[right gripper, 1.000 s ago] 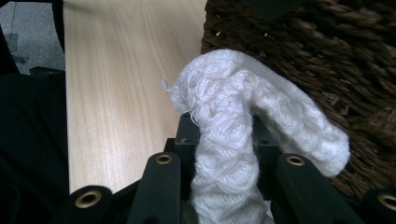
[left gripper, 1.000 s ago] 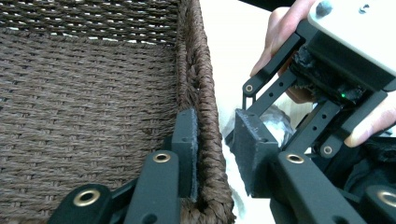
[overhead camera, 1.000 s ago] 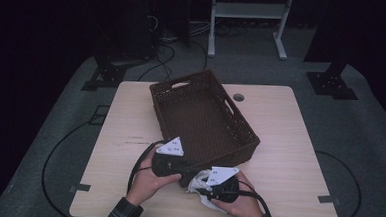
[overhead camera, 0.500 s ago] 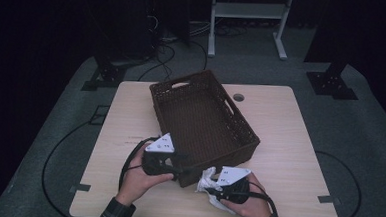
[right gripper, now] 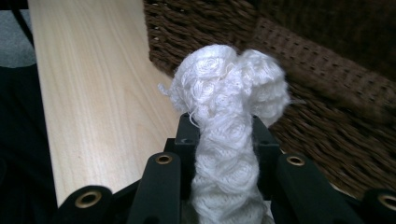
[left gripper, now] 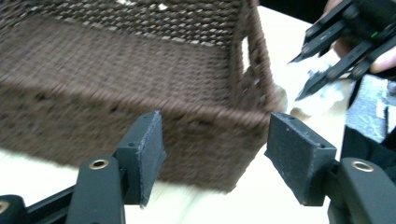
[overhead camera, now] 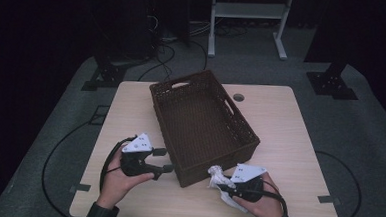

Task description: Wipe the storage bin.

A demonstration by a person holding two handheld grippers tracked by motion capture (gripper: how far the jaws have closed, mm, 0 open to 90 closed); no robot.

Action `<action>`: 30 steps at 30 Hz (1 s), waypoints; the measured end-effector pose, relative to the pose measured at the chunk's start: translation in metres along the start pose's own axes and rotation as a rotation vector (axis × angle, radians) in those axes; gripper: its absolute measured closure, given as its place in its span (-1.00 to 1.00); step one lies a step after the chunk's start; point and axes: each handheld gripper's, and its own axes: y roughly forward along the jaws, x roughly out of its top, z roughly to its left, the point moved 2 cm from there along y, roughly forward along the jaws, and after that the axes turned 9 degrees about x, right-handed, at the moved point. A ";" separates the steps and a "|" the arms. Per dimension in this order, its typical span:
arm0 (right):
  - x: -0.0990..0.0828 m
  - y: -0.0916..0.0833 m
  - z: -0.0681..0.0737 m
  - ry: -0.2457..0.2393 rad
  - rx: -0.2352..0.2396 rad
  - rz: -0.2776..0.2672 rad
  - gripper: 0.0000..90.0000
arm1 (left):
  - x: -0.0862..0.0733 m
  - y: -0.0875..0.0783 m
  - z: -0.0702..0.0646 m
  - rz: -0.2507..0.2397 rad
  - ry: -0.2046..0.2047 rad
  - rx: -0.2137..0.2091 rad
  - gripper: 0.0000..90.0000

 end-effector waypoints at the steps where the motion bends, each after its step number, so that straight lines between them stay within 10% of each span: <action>1: -0.002 -0.005 -0.002 0.008 -0.013 -0.003 0.56 | -0.003 0.000 0.002 0.005 -0.005 0.012 -0.28; 30: -0.056 -0.071 -0.057 0.191 -0.245 -0.014 0.55 | -0.080 0.019 0.042 0.222 -0.068 0.211 -0.63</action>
